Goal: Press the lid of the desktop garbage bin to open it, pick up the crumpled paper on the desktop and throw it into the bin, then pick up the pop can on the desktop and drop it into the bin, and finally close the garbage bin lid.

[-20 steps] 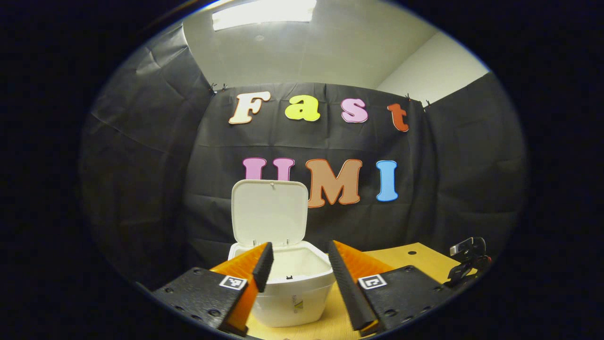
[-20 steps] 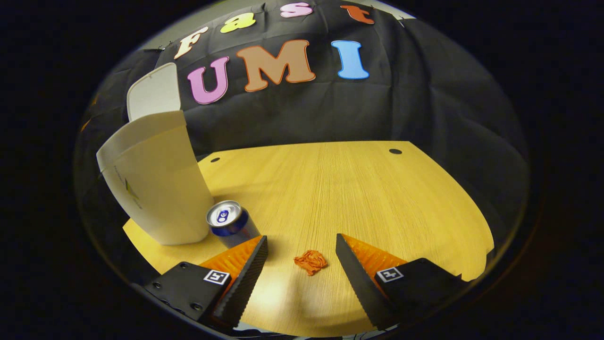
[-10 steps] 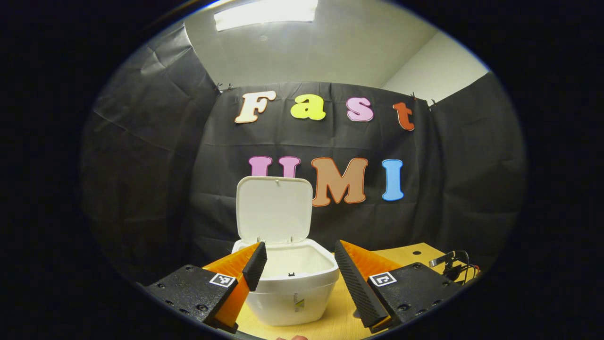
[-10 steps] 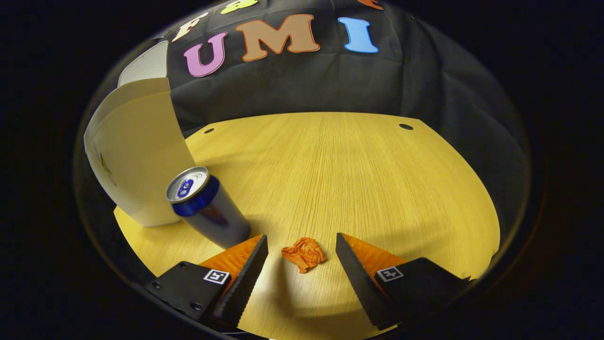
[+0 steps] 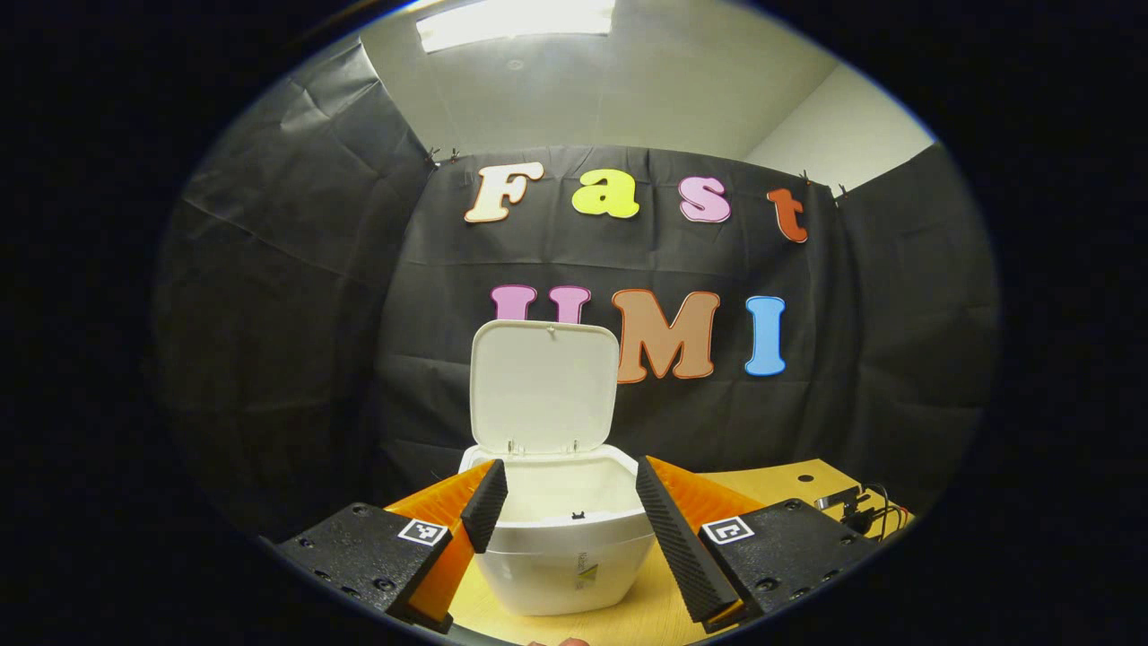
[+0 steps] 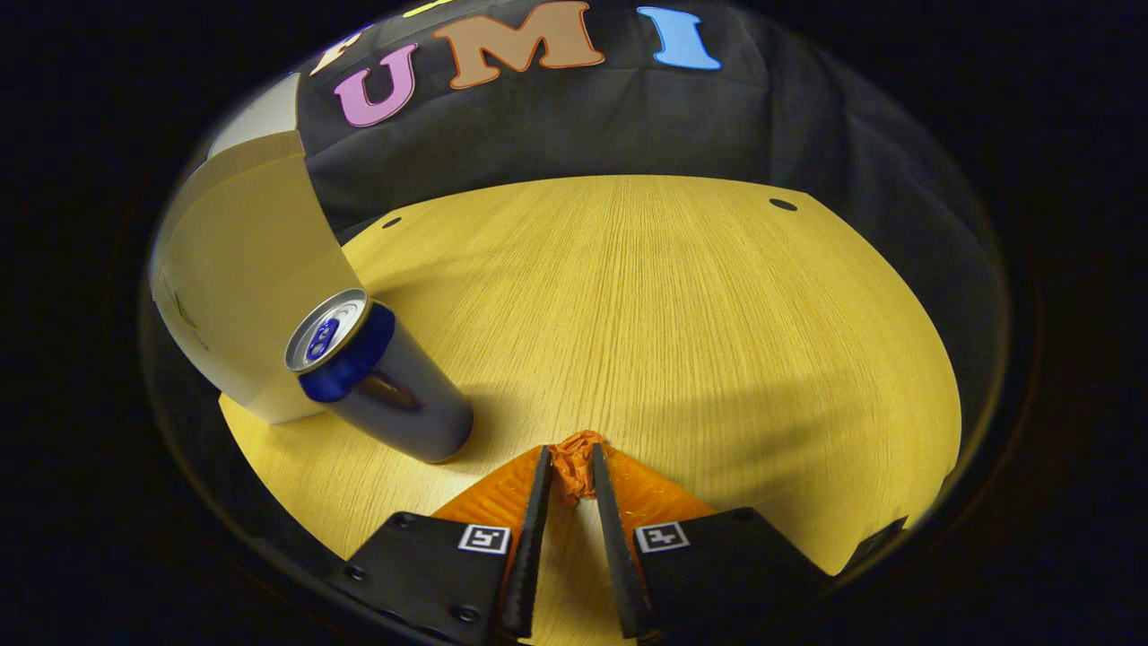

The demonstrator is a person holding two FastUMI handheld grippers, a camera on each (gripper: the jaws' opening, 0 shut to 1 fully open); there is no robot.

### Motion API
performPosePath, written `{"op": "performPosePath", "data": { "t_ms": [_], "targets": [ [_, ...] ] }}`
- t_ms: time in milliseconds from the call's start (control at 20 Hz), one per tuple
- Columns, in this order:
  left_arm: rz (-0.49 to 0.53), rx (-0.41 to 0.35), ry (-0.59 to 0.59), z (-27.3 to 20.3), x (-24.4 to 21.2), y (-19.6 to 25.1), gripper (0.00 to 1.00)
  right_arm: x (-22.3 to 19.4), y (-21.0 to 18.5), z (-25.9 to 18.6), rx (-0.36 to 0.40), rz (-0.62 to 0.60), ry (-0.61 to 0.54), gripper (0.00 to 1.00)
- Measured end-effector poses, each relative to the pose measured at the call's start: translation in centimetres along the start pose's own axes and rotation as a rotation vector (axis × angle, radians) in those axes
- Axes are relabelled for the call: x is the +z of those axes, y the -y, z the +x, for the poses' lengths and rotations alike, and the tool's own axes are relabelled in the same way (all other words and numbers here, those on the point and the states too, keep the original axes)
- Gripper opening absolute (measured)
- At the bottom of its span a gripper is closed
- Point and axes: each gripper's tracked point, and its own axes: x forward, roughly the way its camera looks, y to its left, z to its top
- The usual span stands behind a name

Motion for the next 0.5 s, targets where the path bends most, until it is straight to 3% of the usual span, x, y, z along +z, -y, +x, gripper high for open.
{"op": "performPosePath", "data": {
  "t_ms": [200,500],
  "targets": [
    [-0.001,-0.006,0.001,0.2,0.0,0.0,0.87,0.5,0.5,-0.7,-0.026,0.007,0.008,0.19],
    [-0.005,-0.026,-0.004,0.1,-0.4,0.0,0.87,5.6,-0.6,-7.1,-0.001,-0.084,0.129,0.19]
  ]
}}
